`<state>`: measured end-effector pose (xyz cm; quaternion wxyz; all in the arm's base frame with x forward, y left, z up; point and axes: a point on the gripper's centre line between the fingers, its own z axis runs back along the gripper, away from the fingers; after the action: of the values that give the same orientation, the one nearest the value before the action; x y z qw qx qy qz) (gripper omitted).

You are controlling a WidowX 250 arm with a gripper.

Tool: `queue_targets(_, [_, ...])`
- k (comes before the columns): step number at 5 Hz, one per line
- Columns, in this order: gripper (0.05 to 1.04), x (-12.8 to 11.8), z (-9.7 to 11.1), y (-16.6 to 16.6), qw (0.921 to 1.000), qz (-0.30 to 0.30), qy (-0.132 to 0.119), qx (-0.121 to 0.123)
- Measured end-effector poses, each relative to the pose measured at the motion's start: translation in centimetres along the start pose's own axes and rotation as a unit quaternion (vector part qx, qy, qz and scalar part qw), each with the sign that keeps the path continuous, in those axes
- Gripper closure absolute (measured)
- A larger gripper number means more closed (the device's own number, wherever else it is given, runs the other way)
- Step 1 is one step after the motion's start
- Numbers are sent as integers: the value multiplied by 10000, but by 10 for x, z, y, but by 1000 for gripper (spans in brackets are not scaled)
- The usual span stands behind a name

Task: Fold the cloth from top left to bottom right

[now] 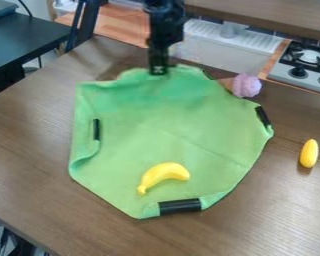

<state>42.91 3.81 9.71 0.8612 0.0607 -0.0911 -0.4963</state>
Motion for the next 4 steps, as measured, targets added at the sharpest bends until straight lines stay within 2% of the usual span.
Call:
queue_targets(1, [1029, 14, -6, -29, 9994, -224, 226, -164])
queue_targets(2, [1029, 26, 2, -55, 9986, -431, 302, -88])
queue_targets(3, [1029, 28, 10, -79, 9992, -353, 174, -57])
queue_targets(4, [1029, 28, 16, -97, 9998, -146, -45, 137])
